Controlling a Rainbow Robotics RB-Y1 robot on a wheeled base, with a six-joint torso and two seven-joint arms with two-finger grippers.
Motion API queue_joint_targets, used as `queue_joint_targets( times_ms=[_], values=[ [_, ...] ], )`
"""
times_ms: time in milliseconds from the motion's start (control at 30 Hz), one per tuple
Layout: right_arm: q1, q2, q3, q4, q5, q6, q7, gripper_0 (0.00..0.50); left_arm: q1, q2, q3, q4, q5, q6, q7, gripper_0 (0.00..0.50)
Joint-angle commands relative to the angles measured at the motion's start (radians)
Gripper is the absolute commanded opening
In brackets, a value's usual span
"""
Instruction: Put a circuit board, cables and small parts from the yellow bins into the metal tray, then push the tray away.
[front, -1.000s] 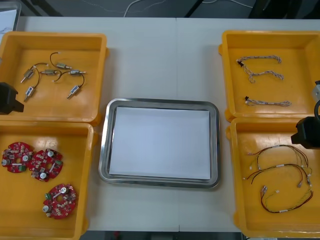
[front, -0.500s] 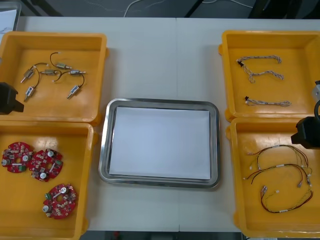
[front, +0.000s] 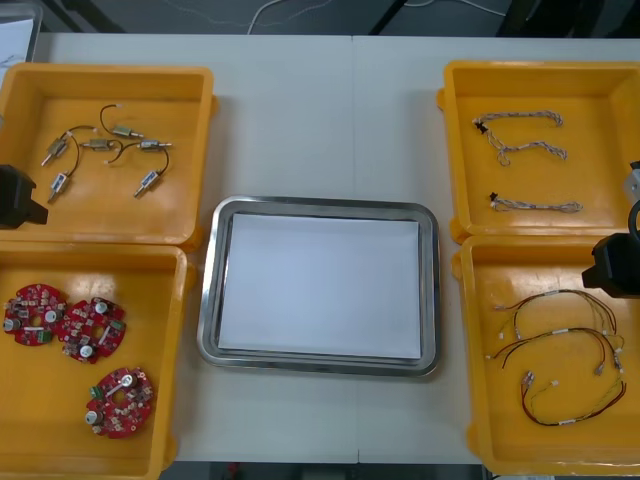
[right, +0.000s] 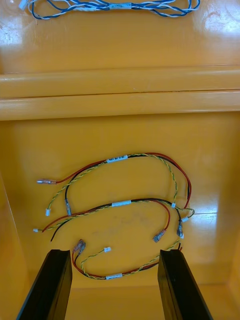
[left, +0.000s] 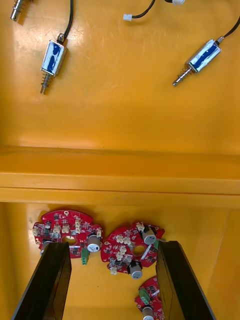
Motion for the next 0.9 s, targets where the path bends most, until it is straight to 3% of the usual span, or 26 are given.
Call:
queue_joint_targets(
  times_ms=[33,900],
  values=[
    [-0.023,0.011,0.005,-0.007,0.009,-0.009,0.024,0.5,0.012,0.04,0.031,-0.03,-0.009,0.006,0.012,0.5],
    [-0.023,0.011,0.005,-0.007,0.009,-0.009,0.024,0.5,0.012,0.04,0.031,-0.03,-0.009,0.006,0.012,0.5]
  ],
)
